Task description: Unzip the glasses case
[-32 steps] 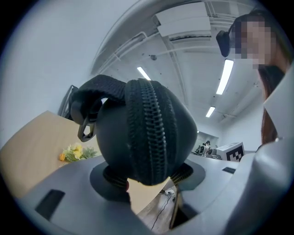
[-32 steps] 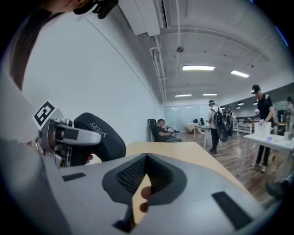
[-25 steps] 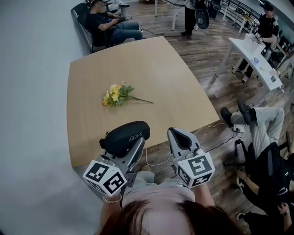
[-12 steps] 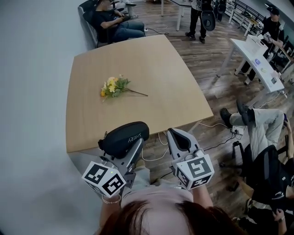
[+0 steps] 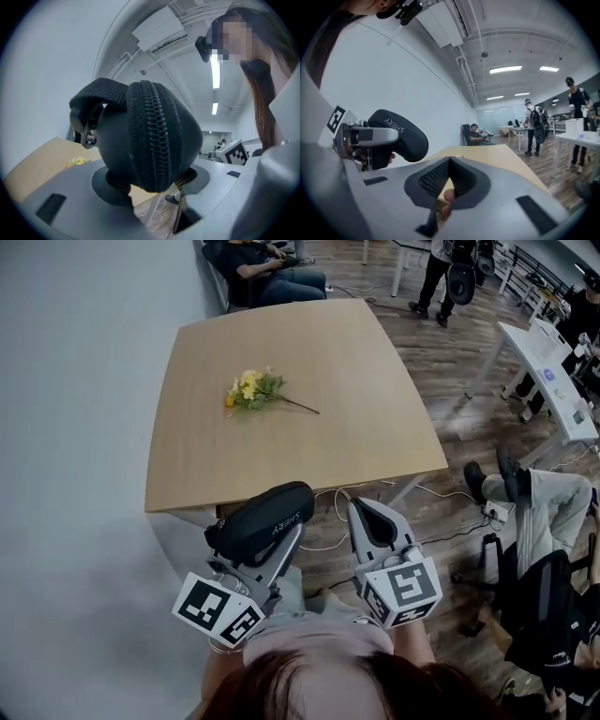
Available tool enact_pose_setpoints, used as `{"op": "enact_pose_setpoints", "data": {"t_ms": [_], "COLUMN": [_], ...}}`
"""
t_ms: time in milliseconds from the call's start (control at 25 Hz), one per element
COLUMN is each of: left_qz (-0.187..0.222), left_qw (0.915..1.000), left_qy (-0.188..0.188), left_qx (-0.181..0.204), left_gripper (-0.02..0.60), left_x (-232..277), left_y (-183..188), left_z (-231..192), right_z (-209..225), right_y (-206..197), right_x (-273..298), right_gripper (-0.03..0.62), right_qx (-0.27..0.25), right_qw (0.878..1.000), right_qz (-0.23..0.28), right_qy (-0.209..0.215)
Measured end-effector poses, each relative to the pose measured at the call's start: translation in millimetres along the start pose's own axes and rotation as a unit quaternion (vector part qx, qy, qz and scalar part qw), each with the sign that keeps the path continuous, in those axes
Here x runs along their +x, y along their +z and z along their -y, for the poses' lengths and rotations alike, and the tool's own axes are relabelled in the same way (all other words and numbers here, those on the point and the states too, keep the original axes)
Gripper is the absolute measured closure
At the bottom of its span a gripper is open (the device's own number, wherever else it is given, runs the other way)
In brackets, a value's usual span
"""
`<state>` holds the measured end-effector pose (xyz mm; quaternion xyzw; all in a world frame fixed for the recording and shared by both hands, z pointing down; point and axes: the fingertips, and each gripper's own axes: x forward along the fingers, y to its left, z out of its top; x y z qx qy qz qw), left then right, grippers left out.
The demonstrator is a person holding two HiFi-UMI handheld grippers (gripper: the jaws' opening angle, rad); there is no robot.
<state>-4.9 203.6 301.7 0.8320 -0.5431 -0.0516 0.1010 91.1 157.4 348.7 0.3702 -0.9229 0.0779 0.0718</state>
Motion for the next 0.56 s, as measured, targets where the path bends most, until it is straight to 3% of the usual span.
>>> {"op": "enact_pose_setpoints", "data": {"t_ms": [240, 560], "left_qz": [0.024, 0.053], "left_qw": [0.9986, 0.9969], "left_qy": [0.007, -0.057], "left_qx": [0.046, -0.013], "left_gripper": [0.348, 0.348], "left_x": [-13.4, -20.7], "left_y": [15.9, 42.7], "left_z": [-5.8, -49.8], "right_z": [-15.4, -45.7], "right_y": [6.7, 26.9], "right_x": [5.7, 52.2], "right_gripper": [0.579, 0.579], "right_qx": [0.004, 0.001], "right_qw": [1.000, 1.000], "right_qz": [0.008, 0.026], "right_qy": [0.008, -0.004]}}
